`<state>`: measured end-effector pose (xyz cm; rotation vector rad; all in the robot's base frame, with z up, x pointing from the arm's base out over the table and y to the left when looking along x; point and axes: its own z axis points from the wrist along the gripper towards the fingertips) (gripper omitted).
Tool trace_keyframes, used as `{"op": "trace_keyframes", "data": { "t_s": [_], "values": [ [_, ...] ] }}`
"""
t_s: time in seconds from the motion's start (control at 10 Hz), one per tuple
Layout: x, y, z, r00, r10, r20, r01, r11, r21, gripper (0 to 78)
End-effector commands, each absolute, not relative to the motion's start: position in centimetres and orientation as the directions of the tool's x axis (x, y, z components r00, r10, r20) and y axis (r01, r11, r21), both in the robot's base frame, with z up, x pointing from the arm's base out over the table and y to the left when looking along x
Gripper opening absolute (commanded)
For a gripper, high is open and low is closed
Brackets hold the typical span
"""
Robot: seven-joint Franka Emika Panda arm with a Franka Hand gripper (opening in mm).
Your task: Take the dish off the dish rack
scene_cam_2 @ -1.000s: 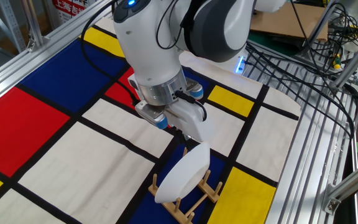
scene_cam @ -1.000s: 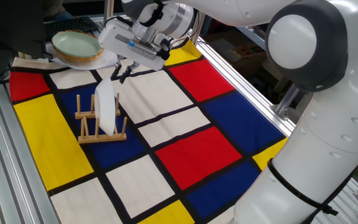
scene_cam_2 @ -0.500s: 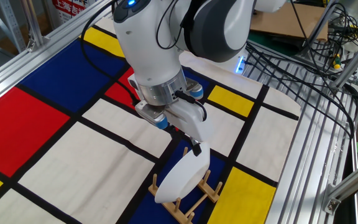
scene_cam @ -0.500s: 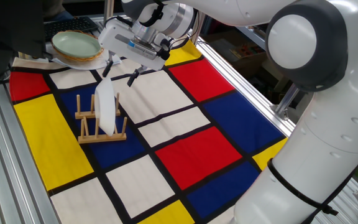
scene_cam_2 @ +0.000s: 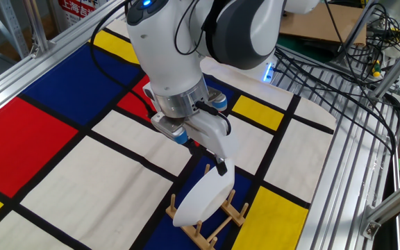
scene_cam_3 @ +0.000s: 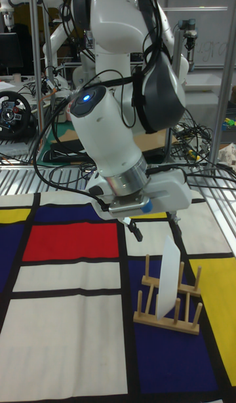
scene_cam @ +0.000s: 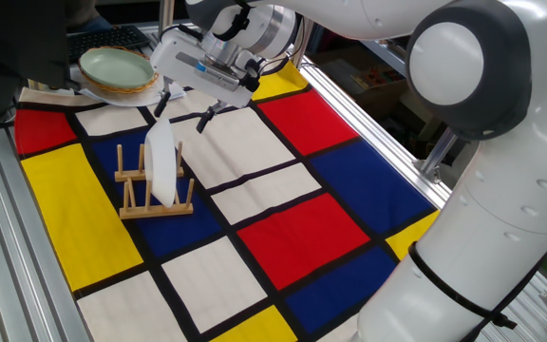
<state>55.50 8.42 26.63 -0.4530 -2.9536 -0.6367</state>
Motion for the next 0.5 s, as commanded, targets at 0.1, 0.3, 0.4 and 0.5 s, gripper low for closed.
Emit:
{"op": "trace_keyframes", "data": {
  "t_s": [0.1,0.3,0.4,0.5],
  "values": [
    [56.14,10.06,24.82,-0.947,0.288,0.141,0.32,0.846,0.426,77.5],
    [56.17,10.11,24.72,-0.948,0.286,0.139,0.318,0.846,0.428,77.5],
    [56.22,10.15,24.61,-0.949,0.284,0.139,0.316,0.846,0.43,77.5],
    [56.35,10.29,24.16,-0.949,0.286,0.131,0.314,0.843,0.438,77.5]
  ]
}}
